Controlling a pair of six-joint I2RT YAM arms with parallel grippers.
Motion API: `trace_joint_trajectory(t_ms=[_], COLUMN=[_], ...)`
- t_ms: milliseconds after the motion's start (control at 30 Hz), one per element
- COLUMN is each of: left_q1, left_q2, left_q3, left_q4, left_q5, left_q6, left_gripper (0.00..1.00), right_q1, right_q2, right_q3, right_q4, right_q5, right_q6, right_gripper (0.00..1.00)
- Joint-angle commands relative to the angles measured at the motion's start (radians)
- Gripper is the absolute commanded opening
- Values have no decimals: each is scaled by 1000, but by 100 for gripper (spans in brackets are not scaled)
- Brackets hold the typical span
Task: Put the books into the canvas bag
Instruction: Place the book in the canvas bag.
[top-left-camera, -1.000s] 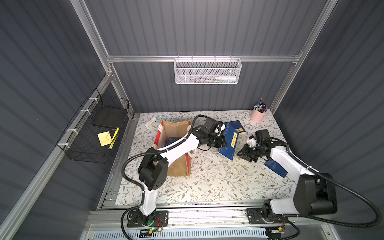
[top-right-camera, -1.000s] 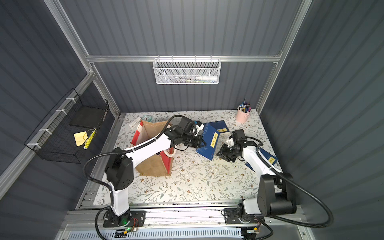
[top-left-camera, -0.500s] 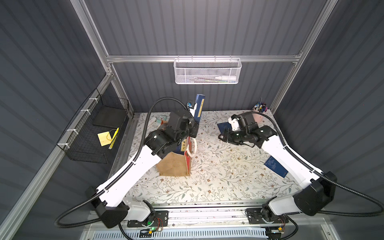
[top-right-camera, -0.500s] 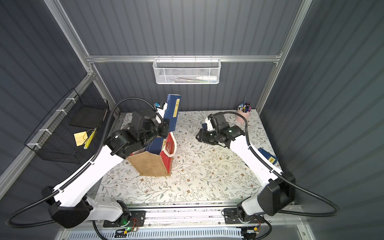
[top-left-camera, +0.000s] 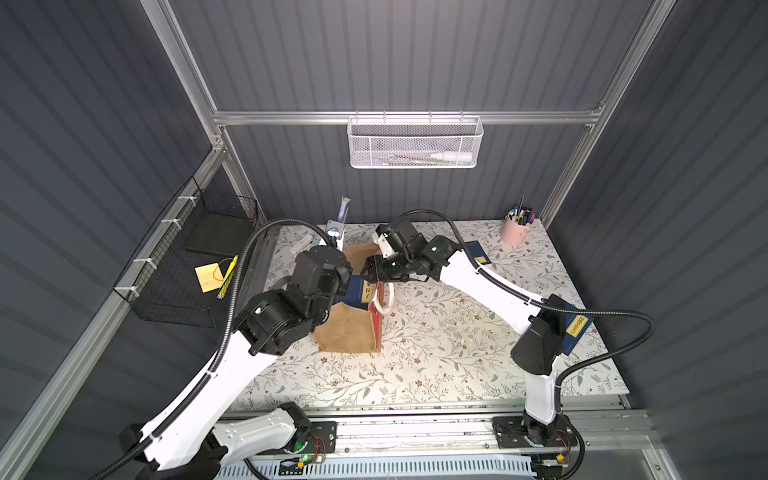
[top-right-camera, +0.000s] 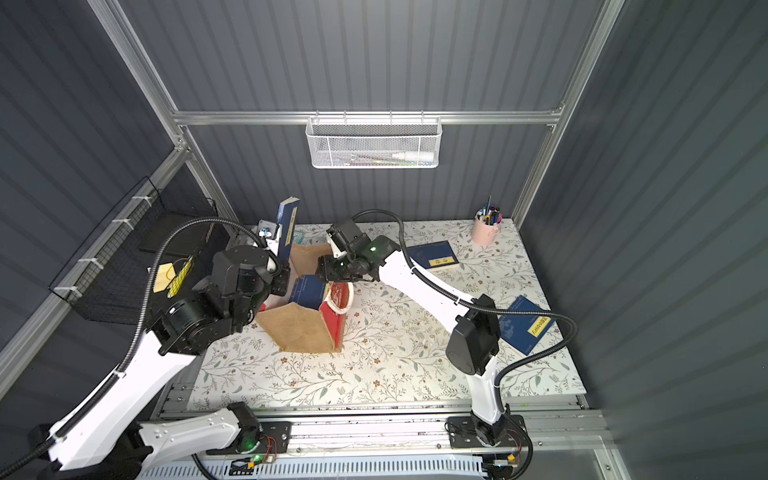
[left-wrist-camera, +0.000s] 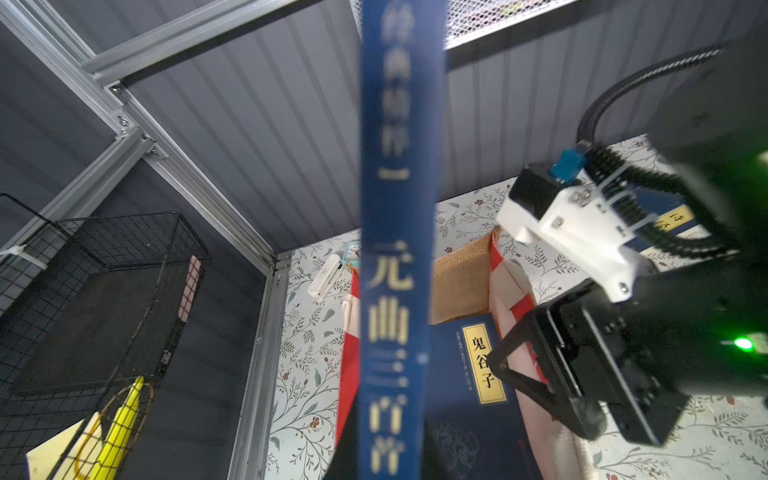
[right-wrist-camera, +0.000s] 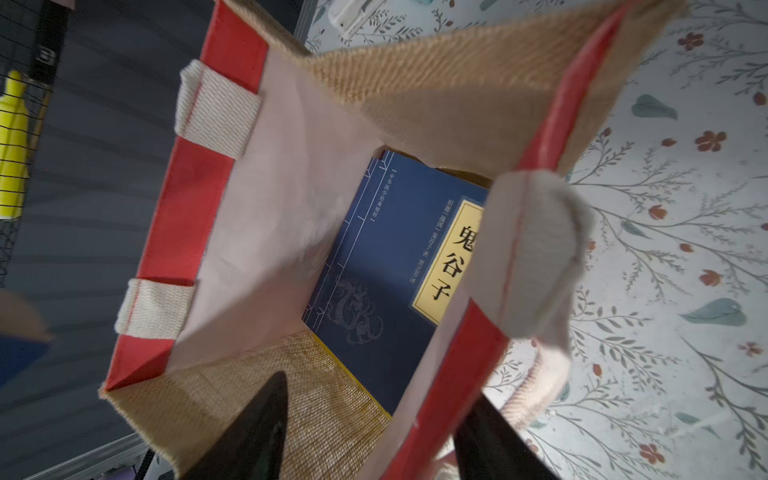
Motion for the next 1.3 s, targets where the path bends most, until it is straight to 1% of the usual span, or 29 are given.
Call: trace_joint_trajectory(t_ms=[0,167,267,400,500,600,700,733,767,833,933,1133,1267], left_q1=[0,3,16,58,98,160,234,266,290,332,348,387,390], left_q2=[-2,88,153,227,268,299,324,333,340,341,327,352,310], left_q3=[38,97,125,150,166,187,201,205,208,207,197,182,122], left_q4=[-11,-65,-93,-129,-164,-209,-275,-296,-311,-316,-302,-321,-269], left_q5=[38,148,224,334,380,416,402,401,421,507,629,764,841], left_q6=[15,36,42,40,27,-4,-52,-66,-68,-69,-74,-120,-131], left_gripper=[0,0,0,0,0,0,0,0,0,0,0,0,0], right_q1=[-1,-1,-1,-1,-1,-2,-8,-11,-14,-23,-35,-60,-70], right_q2=[28,34,34,37,30,13,6,4,5,2,-4,-28,-32], right_q3=[44,22,10,8,1,-14,-20,-20,-20,-21,-23,-40,-53], right_q4=[-85,-98,-87,-84,-80,-71,-66,-66,-65,-66,-66,-41,-30], right_q5=[46,73,73,69,72,77,75,72,68,61,56,37,14], right_q6=[-12,10,22,30,33,34,30,30,27,23,18,13,7], right_gripper=[63,62,58,50,42,33,21,19,18,15,14,13,12])
